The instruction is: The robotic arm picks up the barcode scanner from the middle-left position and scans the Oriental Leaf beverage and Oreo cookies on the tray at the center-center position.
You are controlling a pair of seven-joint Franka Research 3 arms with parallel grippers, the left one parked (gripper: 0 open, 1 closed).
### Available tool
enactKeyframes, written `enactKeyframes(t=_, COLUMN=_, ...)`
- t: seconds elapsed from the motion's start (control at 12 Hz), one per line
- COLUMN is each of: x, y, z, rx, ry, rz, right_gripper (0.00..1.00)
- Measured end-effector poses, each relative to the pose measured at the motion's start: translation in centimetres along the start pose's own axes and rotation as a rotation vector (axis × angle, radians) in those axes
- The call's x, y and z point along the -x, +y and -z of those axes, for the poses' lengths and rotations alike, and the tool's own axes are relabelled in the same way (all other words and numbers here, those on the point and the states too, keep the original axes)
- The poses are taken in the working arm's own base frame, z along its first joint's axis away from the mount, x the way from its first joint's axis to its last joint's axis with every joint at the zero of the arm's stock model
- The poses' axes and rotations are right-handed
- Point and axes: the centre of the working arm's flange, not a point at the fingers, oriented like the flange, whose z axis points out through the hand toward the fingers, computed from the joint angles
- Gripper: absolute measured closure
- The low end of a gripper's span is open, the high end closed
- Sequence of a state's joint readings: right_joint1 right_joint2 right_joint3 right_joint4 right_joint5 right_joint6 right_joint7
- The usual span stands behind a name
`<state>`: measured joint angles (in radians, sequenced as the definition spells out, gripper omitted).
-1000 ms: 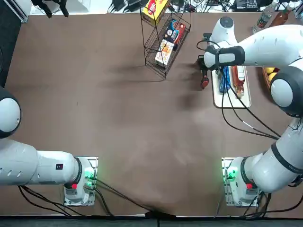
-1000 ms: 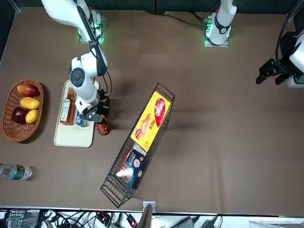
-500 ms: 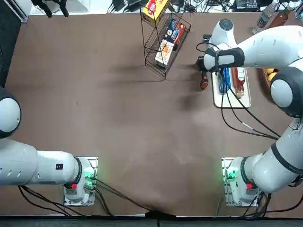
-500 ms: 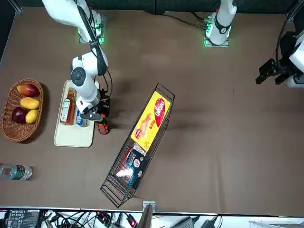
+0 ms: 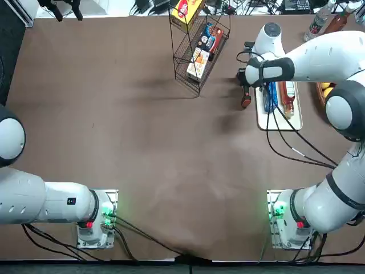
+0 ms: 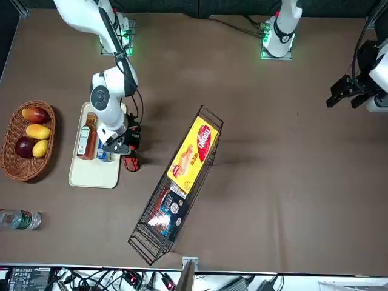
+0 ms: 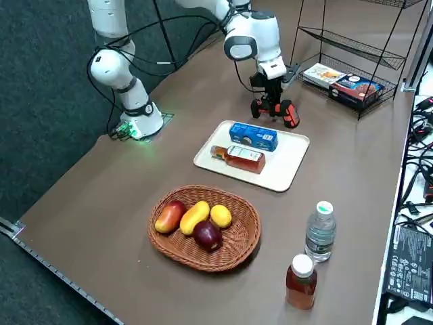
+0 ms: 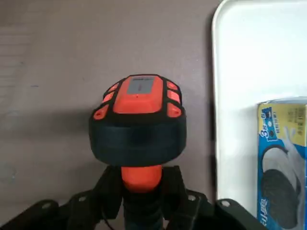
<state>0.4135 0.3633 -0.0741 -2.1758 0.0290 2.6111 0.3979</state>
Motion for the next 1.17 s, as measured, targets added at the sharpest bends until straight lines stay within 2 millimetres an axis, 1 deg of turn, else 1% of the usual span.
enactKeyframes(t=0.08, x=0.0, y=0.1, z=0.0, rx=0.001, ry=0.0, rz=-0.003, right_gripper=0.56)
enactKeyframes(t=0.17, x=-0.1, y=0.1, z=0.0, rx=0.001, ry=0.0, rz=-0.004, right_gripper=0.48)
enactKeyframes(t=0.42, x=-0.2, y=0.1, z=0.3, rx=0.002, ry=-0.002, rz=-0.005, right_gripper=0.14)
enactKeyframes(t=0.5, x=-0.8, y=0.0, z=1.6, rx=0.011, ry=-0.026, rz=-0.007, right_gripper=0.0)
enactKeyframes(t=0.58, x=-1.3, y=0.0, z=2.9, rx=0.016, ry=-0.041, rz=-0.01, right_gripper=0.0)
enactKeyframes(t=0.67, x=-2.0, y=0.0, z=4.6, rx=0.02, ry=-0.054, rz=-0.015, right_gripper=0.0)
enactKeyframes(t=0.83, x=-3.4, y=0.8, z=8.8, rx=0.025, ry=-0.076, rz=-0.029, right_gripper=0.0)
enactKeyframes(t=1.0, x=-4.8, y=3.1, z=13.1, rx=0.022, ry=-0.082, rz=-0.038, right_gripper=0.0)
enactKeyframes(t=1.17, x=-5.9, y=6.5, z=17.0, rx=0.019, ry=-0.098, rz=-0.007, right_gripper=0.0)
